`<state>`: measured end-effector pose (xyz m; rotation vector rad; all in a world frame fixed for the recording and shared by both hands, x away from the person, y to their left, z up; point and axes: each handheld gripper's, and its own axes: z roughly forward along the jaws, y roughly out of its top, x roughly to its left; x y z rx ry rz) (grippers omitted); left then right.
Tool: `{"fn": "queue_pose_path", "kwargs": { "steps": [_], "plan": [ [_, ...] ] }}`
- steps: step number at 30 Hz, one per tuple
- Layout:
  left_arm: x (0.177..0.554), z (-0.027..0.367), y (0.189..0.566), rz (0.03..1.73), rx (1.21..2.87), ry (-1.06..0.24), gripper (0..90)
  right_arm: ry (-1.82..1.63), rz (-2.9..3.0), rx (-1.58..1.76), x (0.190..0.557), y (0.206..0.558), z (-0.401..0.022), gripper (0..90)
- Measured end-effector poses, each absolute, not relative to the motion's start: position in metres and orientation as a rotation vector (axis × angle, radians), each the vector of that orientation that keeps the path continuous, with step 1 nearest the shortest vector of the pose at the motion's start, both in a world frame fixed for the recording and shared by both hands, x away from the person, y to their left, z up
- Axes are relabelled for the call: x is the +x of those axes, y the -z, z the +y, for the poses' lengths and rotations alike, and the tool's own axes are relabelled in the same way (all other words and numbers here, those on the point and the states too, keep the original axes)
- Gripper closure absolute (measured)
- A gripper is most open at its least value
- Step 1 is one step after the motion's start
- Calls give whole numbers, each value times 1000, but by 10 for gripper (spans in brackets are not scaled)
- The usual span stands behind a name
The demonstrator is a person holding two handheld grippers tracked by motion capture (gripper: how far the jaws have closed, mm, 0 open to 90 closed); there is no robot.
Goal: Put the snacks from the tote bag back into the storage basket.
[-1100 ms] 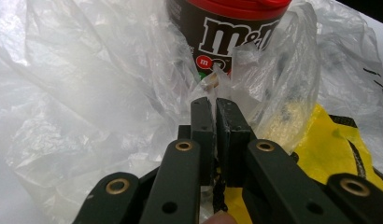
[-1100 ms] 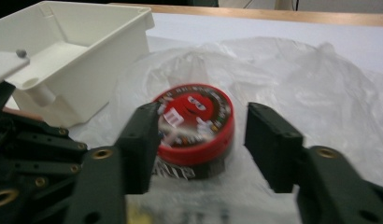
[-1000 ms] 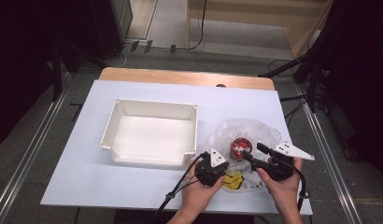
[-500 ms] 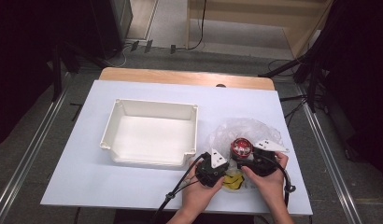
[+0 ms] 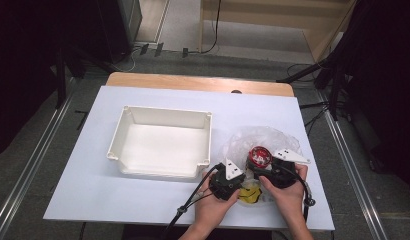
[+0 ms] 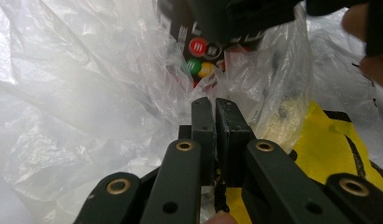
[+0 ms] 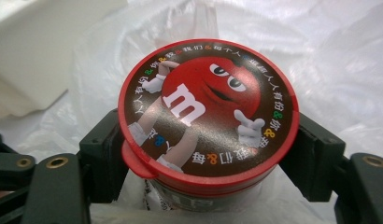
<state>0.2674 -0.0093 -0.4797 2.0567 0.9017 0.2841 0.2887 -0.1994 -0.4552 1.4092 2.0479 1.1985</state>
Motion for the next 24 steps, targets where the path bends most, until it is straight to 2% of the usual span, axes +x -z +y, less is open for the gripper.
{"fn": "queue_pose_path", "kwargs": {
  "steps": [12, 20, 24],
  "plan": [
    [266, -10, 480, 899, 2046, -307, 892, -1295, 2040, 1313, 273, 413, -206, 256],
    [263, -9, 478, 887, 2017, -335, 890, -1305, 2008, 1314, 272, 401, -213, 256],
    [260, -4, 474, 877, 1975, -332, 818, -1297, 2005, 1335, 273, 403, -217, 256]
  ]
}}
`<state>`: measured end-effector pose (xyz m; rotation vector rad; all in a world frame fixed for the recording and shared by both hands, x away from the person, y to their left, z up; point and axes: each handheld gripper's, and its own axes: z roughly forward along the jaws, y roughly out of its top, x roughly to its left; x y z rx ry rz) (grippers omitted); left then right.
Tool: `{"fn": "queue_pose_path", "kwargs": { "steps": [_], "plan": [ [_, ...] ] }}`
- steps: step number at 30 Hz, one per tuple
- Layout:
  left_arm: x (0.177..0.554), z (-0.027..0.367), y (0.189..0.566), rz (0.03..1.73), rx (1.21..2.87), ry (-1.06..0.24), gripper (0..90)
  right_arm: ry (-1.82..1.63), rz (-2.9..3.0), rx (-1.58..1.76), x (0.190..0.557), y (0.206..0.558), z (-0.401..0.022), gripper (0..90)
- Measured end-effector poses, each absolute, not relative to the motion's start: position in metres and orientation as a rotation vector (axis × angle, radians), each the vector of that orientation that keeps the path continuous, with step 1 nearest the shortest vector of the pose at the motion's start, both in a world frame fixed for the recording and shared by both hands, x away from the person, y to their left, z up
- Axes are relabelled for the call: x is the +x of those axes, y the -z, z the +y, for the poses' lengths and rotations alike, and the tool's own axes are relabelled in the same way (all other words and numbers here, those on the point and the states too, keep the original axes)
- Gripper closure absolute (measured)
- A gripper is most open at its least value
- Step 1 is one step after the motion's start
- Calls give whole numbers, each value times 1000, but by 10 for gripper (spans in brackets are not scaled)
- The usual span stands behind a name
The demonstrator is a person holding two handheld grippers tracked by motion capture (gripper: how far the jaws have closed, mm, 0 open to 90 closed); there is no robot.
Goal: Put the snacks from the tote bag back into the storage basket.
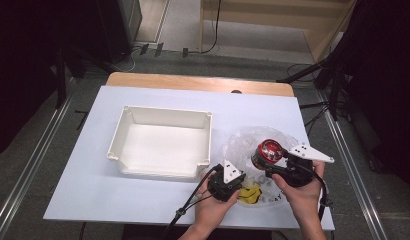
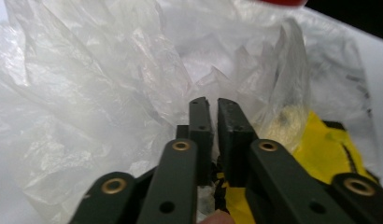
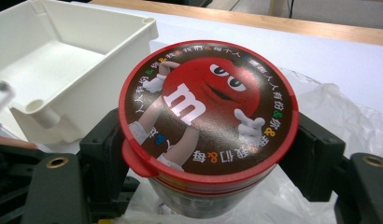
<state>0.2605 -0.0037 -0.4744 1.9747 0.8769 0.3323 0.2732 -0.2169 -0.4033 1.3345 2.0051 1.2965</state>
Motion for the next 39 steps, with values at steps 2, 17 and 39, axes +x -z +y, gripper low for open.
{"fn": "queue_pose_path", "kwargs": {
  "steps": [2, 17, 39],
  "plan": [
    [260, 0, 471, 882, 1963, -325, 769, -1297, 2005, 1342, 274, 405, -218, 256],
    [255, 39, 434, 835, 1913, -348, 760, -1277, 2044, 1337, 275, 415, -215, 256],
    [247, 113, 409, 866, 1833, -416, 757, -1257, 2070, 1327, 275, 422, -212, 256]
  ]
}}
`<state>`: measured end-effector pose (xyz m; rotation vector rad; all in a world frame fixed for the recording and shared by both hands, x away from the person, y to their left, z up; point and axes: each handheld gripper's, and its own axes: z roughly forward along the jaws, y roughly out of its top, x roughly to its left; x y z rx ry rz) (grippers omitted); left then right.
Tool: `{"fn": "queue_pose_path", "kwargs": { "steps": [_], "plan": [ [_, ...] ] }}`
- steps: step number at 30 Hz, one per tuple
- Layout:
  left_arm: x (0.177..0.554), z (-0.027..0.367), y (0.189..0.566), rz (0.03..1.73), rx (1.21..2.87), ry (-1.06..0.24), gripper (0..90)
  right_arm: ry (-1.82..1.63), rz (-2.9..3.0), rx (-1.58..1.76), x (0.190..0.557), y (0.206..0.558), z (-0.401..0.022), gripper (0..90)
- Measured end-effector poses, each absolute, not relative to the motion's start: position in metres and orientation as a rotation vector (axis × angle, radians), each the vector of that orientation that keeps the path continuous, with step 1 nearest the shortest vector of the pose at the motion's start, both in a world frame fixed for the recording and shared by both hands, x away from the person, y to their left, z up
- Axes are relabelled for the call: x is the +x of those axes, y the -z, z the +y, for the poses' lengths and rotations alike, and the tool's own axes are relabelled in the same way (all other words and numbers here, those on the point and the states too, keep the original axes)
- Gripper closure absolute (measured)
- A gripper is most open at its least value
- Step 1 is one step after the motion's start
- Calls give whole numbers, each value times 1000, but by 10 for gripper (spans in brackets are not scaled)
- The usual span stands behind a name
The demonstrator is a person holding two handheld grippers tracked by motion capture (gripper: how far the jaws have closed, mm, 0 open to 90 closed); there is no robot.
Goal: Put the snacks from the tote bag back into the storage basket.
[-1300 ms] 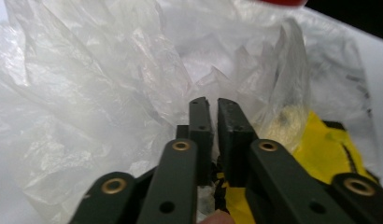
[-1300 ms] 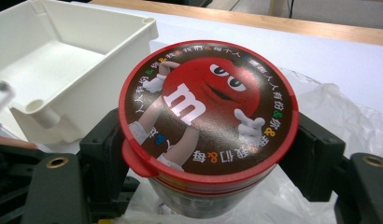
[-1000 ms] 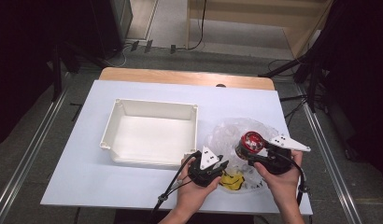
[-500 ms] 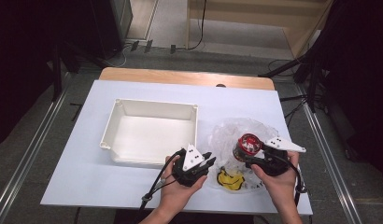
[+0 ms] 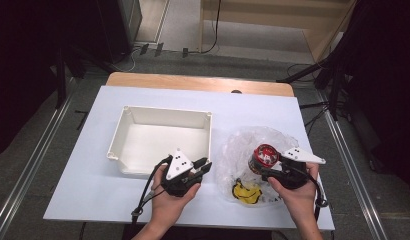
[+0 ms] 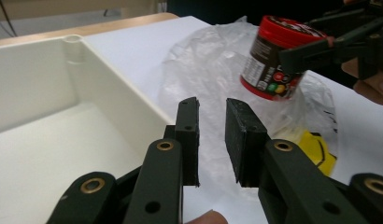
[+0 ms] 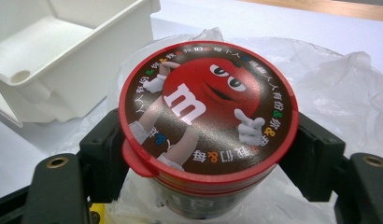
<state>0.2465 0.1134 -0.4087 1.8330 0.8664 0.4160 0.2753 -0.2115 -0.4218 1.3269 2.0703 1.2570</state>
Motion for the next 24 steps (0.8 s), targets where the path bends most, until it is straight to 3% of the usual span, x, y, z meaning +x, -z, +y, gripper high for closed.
{"fn": "queue_pose_path", "kwargs": {
  "steps": [14, 24],
  "plan": [
    [253, 172, 415, 979, 1783, -466, 693, -1265, 2069, 1312, 273, 420, -211, 256],
    [252, 203, 418, 1027, 1728, -461, 474, -1275, 2069, 1307, 273, 418, -210, 256]
  ]
}}
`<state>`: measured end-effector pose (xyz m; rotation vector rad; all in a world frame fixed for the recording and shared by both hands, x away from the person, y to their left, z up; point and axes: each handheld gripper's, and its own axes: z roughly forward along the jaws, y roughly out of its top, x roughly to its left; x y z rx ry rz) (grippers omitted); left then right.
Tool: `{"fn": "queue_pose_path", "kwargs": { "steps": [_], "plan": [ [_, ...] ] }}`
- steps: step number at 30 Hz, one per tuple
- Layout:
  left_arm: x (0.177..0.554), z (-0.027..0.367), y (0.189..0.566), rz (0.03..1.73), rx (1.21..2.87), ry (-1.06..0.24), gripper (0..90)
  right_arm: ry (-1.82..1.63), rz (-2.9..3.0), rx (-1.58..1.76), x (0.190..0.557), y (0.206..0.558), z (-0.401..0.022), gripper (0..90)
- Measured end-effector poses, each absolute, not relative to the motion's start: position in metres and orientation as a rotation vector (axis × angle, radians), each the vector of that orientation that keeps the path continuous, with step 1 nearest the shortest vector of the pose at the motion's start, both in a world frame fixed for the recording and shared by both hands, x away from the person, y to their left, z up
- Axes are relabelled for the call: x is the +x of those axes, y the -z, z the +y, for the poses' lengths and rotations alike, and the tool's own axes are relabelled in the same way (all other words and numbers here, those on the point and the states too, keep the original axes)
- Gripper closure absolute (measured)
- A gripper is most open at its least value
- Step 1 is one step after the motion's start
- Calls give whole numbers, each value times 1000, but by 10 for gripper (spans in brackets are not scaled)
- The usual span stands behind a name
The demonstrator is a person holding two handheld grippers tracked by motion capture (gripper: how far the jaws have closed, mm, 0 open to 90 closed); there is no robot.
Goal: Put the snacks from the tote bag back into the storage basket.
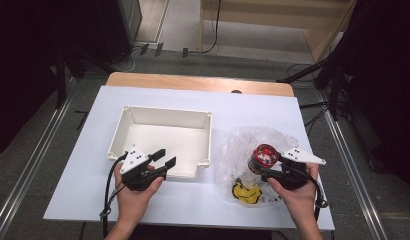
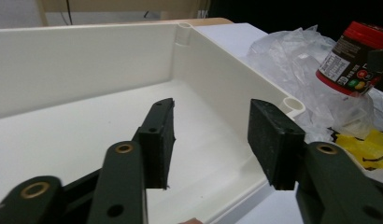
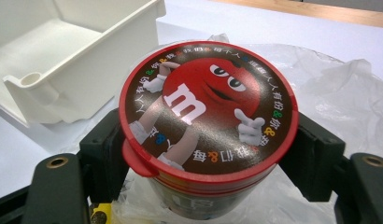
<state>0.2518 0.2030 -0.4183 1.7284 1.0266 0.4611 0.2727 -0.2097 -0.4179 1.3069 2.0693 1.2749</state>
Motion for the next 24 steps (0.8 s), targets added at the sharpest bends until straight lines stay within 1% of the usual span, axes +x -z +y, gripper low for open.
{"fn": "queue_pose_path", "kwargs": {
  "steps": [5, 12, 19, 24],
  "plan": [
    [250, 216, 420, 1045, 1706, -465, 307, -1281, 2069, 1306, 272, 416, -208, 256],
    [247, 238, 423, 1045, 1677, -461, 151, -1300, 2061, 1296, 271, 410, -209, 256],
    [244, 257, 424, 1057, 1648, -485, 102, -1321, 2070, 1293, 273, 407, -205, 256],
    [244, 265, 422, 1074, 1631, -509, 101, -1308, 2085, 1282, 276, 406, -196, 256]
  ]
}}
